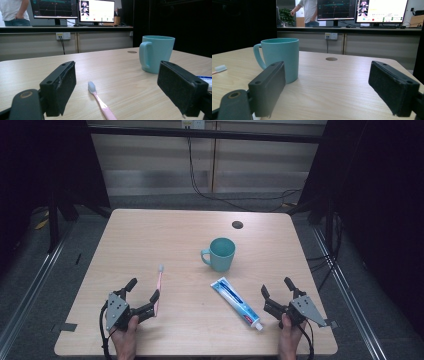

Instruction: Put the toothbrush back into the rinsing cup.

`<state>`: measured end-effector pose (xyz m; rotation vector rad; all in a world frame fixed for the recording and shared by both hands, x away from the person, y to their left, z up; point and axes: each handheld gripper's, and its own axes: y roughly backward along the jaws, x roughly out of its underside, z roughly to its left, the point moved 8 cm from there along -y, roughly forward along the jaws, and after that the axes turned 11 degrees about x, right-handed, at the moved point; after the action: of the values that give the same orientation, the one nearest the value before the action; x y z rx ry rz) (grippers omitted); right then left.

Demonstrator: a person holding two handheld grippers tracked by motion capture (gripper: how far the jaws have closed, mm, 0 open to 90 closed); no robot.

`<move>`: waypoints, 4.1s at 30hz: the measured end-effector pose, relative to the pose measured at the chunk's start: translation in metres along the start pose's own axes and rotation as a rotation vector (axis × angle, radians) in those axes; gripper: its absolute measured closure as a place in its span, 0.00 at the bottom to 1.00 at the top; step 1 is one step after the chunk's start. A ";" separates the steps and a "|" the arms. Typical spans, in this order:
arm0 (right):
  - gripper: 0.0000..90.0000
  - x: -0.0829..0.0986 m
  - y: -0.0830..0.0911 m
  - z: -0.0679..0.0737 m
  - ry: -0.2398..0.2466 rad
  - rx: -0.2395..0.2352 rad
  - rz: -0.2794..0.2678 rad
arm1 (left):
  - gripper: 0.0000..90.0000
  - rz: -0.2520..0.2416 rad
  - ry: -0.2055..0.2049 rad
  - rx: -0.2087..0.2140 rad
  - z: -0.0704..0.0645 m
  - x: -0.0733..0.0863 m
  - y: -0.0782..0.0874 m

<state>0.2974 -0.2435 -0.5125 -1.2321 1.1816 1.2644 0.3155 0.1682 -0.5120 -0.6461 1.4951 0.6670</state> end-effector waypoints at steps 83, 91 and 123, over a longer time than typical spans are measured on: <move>0.15 0.000 0.000 0.000 -0.001 0.005 0.001 | 0.52 0.936 0.424 0.177 0.030 -0.008 -0.042; 0.15 0.000 0.000 0.000 -0.001 0.004 0.001 | 0.57 1.040 0.453 0.172 0.036 -0.006 -0.044; 0.15 0.000 0.000 0.000 -0.001 0.005 0.001 | 0.70 1.254 0.587 0.070 0.043 0.007 -0.064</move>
<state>0.2976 -0.2437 -0.5125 -1.2272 1.1841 1.2618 0.3913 0.1575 -0.5216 0.2932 2.4342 1.4207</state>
